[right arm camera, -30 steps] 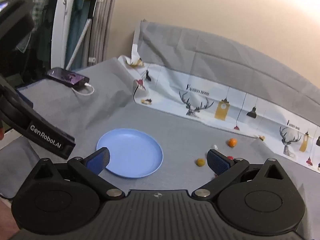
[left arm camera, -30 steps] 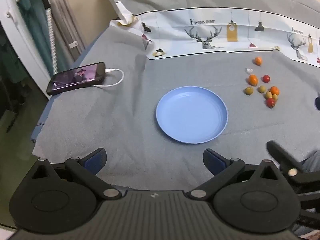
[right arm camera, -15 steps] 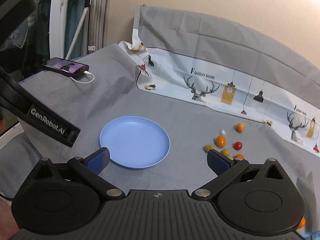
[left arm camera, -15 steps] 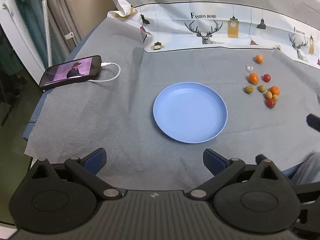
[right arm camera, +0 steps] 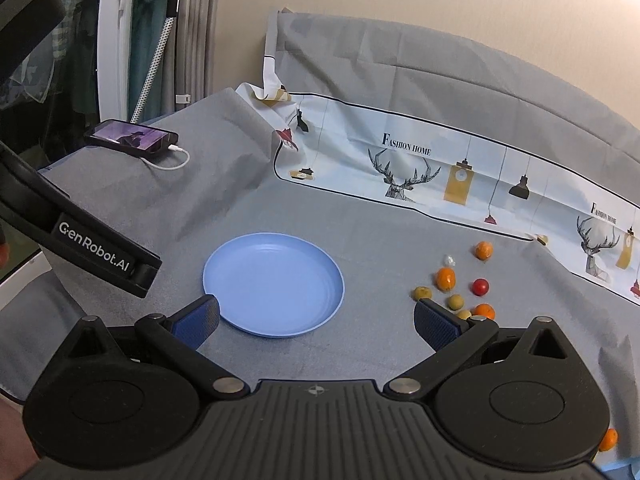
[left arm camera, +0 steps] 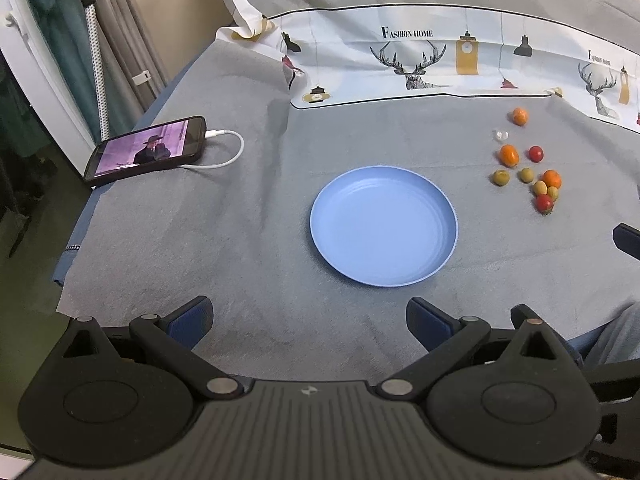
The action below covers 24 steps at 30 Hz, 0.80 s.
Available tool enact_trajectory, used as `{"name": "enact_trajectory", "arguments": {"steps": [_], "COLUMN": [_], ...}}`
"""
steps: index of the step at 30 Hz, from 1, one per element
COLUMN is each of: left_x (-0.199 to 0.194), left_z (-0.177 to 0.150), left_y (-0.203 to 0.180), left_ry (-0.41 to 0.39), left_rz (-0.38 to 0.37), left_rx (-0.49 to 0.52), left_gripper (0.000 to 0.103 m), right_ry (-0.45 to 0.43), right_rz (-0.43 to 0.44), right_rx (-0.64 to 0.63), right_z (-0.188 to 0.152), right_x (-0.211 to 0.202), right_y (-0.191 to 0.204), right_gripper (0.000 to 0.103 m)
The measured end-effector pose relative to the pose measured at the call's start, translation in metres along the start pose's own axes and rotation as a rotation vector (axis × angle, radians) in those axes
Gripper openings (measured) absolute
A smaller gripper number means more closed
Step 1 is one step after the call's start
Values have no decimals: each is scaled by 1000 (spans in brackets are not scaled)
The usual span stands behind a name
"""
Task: Organize fruits
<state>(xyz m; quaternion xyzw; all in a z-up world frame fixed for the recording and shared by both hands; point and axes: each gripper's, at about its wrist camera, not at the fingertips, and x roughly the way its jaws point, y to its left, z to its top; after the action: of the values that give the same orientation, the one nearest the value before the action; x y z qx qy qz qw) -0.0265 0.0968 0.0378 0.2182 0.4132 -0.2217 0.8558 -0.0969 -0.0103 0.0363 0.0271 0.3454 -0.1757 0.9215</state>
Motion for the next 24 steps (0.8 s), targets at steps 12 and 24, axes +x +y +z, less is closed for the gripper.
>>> {"name": "enact_trajectory", "arguments": {"steps": [12,24], "left_x": [1,6], "left_z": [1,20], "left_y": [-6,-45], "left_ry": [10,12], "left_rz": [25,-25], "left_rx": [15,78], "left_gripper": [103,103], "right_ry": [21,-3], "right_rz": [13,-186], "right_rx": [20,241], "right_z": [-3,-28], "right_x": [4,7], "right_y": [-6,-102], "right_gripper": [103,103]}}
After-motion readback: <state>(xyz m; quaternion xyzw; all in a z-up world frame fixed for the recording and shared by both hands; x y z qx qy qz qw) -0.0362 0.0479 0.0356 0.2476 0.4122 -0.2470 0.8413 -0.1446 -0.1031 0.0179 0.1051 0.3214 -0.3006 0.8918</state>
